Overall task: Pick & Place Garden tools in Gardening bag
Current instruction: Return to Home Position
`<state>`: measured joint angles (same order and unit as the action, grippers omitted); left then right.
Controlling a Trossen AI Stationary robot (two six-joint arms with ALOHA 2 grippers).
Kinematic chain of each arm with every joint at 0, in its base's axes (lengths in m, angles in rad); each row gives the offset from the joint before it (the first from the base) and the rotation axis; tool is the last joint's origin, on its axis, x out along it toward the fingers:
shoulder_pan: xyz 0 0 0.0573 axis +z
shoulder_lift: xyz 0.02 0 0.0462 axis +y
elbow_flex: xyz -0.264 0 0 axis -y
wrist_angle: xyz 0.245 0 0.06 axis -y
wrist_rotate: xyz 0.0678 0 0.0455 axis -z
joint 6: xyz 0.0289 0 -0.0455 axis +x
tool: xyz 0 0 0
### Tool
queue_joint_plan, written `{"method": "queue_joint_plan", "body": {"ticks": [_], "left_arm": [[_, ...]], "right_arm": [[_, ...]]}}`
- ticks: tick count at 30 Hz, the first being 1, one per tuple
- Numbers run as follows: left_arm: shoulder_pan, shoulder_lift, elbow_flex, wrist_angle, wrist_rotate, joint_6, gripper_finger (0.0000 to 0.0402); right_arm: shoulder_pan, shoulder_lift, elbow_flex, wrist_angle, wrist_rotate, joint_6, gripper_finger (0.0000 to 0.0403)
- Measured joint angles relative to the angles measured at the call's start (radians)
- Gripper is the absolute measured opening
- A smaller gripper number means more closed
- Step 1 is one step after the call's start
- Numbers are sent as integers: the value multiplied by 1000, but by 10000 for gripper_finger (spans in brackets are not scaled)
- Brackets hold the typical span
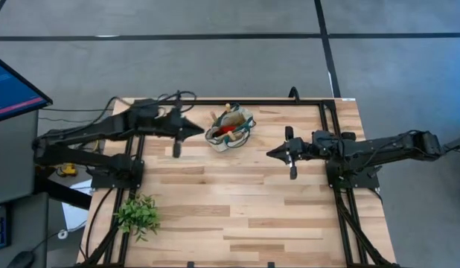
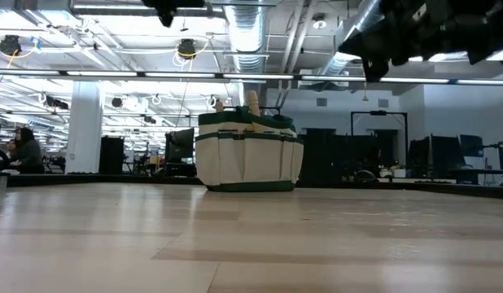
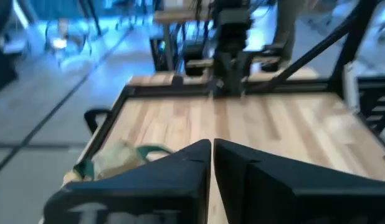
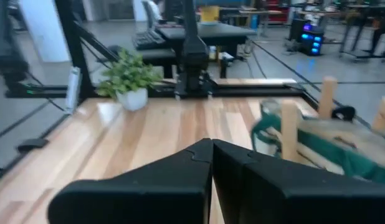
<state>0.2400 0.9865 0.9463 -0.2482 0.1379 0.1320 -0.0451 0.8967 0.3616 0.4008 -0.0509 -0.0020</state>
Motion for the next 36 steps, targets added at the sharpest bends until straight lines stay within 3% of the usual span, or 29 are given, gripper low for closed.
{"method": "queue_joint_plan", "body": {"ticks": [5, 13, 17, 21, 36], "left_arm": [[-19, -141, -111, 49, -2, -9, 2], [-47, -250, -331, 242, -10, -22, 1], [-74, -317, -419, 358, -87, -41, 1], [-89, -385, -474, 356, -159, -64, 1], [-96, -658, -488, 165, -170, -61, 1]], "right_arm": [[-44, -43, 77, -95, -61, -8, 0], [-101, -198, 96, -222, -118, -33, 0], [-114, -290, 95, -309, -140, -23, 0], [-118, -367, 95, -368, -139, -22, 0], [-150, -621, 95, -505, -137, -24, 0]]}}
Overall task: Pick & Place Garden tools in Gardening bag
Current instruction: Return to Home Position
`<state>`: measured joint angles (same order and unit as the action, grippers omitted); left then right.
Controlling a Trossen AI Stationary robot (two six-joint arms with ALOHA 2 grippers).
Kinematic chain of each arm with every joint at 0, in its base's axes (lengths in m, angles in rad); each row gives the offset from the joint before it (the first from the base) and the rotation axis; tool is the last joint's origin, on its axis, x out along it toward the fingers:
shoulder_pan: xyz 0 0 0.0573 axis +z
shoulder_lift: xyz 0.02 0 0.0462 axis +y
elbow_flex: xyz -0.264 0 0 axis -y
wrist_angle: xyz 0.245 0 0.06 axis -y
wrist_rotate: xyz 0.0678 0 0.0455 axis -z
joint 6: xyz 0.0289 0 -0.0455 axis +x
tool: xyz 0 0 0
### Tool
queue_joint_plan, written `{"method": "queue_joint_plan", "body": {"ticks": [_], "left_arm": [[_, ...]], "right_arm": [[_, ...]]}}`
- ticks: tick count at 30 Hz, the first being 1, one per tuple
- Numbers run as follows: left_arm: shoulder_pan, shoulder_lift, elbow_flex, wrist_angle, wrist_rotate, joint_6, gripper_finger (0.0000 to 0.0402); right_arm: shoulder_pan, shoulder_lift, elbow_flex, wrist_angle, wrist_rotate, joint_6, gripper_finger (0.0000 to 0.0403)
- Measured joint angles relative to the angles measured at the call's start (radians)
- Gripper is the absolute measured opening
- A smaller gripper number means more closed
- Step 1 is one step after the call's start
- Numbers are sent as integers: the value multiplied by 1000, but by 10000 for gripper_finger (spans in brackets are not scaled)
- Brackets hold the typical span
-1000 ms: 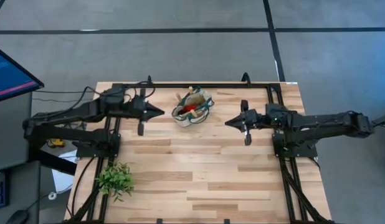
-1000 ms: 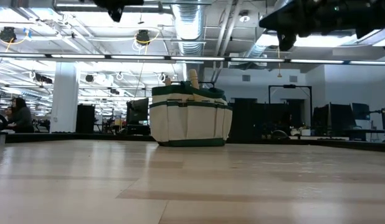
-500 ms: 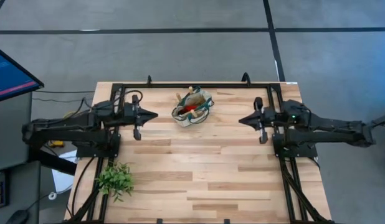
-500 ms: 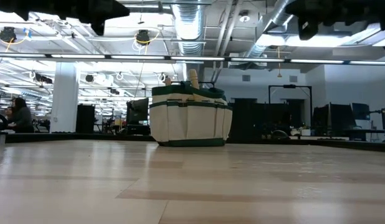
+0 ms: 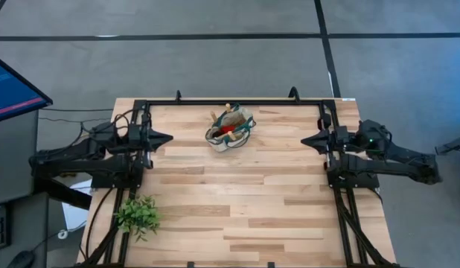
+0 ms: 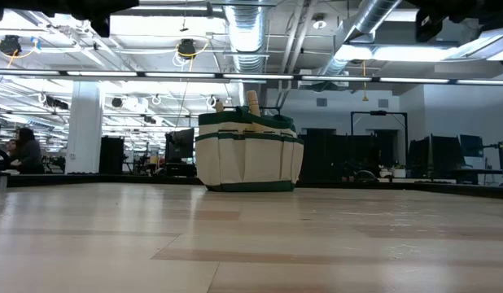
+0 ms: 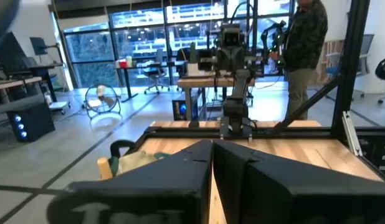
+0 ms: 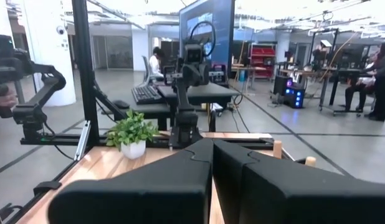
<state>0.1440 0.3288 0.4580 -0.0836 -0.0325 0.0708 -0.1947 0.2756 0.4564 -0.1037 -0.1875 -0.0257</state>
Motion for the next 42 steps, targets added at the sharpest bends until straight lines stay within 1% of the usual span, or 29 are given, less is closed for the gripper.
{"method": "queue_joint_plan", "body": {"ticks": [5, 13, 18, 21, 26, 30, 35, 42], "left_arm": [[0, -27, 0, -72, -13, 0, 1], [0, -35, 0, -98, -13, 1, 2], [0, -35, 0, -112, -13, 0, 2], [0, -35, 0, -113, -13, 0, 2], [0, -45, 0, -117, -12, 1, 2], [0, -72, 0, -124, -12, 2, 2], [0, -125, -13, -136, 2, 6, 2], [0, -238, -126, -119, 4, 0, 2]], "right_arm": [[0, -40, 0, -34, 1, 0, 0], [0, -117, 0, -70, 3, 18, 0], [0, -203, 0, -77, 18, -8, 0], [0, -266, 0, -88, 73, -8, 0], [0, -268, -1, -122, 201, -4, 0], [1, -254, -6, -170, 215, 9, 0], [3, -265, -61, -123, 218, 15, 0], [3, -271, -207, 34, 217, 1, 0]]}}
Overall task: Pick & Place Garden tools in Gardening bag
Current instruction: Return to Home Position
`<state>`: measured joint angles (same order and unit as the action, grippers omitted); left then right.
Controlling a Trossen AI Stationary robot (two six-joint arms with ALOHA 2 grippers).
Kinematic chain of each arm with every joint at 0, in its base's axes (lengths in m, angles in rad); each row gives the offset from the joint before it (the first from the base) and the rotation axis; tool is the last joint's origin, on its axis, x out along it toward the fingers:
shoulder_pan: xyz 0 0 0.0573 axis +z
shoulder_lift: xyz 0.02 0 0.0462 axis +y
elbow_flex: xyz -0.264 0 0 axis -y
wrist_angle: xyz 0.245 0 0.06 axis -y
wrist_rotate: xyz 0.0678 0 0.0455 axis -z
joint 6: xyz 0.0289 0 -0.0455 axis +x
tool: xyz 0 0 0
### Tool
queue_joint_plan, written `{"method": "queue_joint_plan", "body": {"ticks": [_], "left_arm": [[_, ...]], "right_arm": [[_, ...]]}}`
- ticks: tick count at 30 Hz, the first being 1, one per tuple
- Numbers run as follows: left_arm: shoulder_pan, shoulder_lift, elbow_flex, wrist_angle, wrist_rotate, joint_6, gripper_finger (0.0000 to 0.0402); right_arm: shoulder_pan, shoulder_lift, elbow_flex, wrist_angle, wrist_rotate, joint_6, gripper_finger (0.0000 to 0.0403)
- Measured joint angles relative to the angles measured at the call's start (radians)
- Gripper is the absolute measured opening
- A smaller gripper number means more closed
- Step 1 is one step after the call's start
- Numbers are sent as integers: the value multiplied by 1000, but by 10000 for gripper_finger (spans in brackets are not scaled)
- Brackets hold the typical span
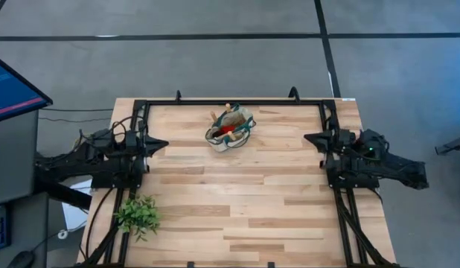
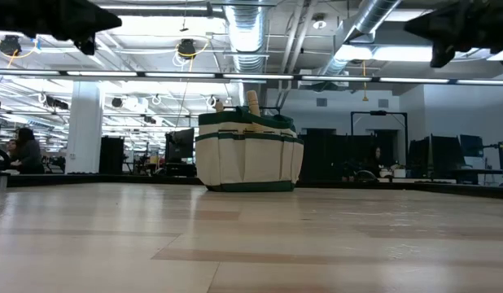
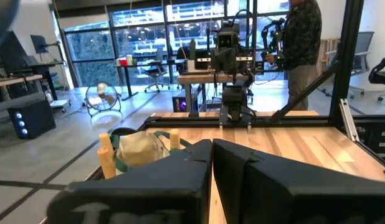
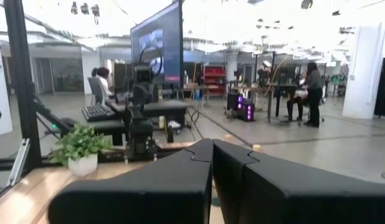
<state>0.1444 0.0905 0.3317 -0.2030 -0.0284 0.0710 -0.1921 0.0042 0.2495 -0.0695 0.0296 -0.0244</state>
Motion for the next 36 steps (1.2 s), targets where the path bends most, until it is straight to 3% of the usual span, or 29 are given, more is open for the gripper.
{"method": "queue_joint_plan", "body": {"ticks": [5, 14, 22, 29, 36], "left_arm": [[0, -87, -80, 59, 0, -1, 2], [0, -77, -143, 100, 48, -8, 2], [0, -78, -182, 138, 48, -47, 2], [0, -78, -182, 143, 48, -53, 2], [0, -78, -182, 155, 48, -53, 2]], "right_arm": [[1, 0, -78, 117, -2, 5, 0], [2, -1, -117, 142, -3, 7, 0], [2, -1, -240, 227, -6, 23, 0], [2, 0, -242, 217, -6, -5, 0], [2, 1, -242, 86, -8, -27, 0]]}}
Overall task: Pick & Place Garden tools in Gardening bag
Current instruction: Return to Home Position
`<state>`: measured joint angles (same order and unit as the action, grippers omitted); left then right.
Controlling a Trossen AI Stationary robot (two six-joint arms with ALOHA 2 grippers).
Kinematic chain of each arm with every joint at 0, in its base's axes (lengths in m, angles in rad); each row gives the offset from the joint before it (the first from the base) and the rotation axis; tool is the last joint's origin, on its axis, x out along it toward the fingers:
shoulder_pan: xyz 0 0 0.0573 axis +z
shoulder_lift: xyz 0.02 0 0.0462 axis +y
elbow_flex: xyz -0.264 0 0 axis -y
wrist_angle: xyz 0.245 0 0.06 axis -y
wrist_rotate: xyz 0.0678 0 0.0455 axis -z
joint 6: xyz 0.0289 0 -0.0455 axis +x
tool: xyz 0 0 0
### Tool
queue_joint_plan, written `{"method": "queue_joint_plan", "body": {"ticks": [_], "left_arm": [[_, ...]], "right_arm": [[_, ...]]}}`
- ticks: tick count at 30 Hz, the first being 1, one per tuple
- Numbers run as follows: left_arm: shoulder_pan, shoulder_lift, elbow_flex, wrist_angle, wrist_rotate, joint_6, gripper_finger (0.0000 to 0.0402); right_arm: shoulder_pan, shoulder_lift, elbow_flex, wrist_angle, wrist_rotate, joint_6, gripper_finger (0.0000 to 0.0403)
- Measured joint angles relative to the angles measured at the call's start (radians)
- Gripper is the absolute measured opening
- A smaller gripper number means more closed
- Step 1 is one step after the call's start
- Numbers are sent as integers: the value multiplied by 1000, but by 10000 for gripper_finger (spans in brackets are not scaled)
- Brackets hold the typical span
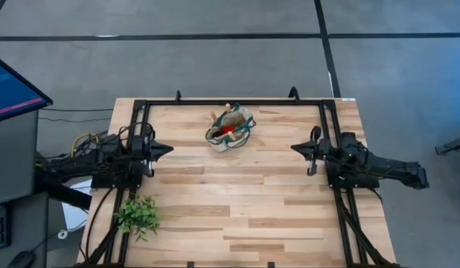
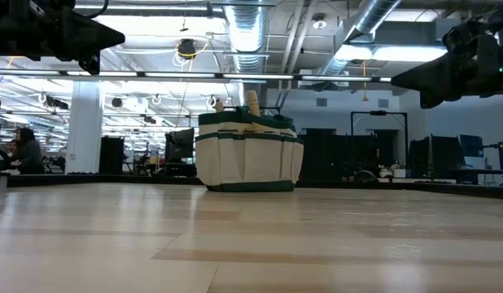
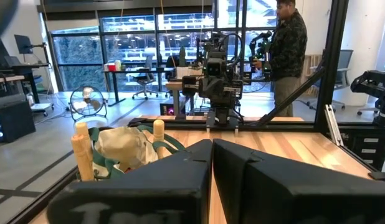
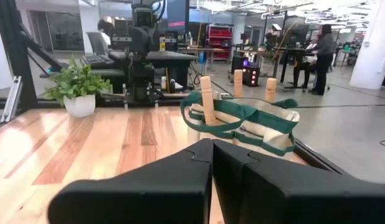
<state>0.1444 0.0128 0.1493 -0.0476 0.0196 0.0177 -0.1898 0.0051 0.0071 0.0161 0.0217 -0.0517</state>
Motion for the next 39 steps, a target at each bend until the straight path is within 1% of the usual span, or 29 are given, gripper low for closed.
{"method": "queue_joint_plan", "body": {"ticks": [4, 14, 21, 23, 39], "left_arm": [[0, 0, 0, 2, 0, 0, 2], [0, 0, -5, 11, -16, -15, 2], [0, 1, -123, 16, -16, -53, 2], [0, 18, -133, 50, -14, -59, 2], [0, 156, -133, 55, -8, -57, 2]], "right_arm": [[0, 10, 0, -4, -21, 0, 0], [-2, 9, -1, -4, -21, 0, 0], [-2, 9, -1, -4, -21, -1, 0], [-2, 9, -1, -4, -21, -1, 0], [-2, 9, -2, -4, -21, -1, 0]]}}
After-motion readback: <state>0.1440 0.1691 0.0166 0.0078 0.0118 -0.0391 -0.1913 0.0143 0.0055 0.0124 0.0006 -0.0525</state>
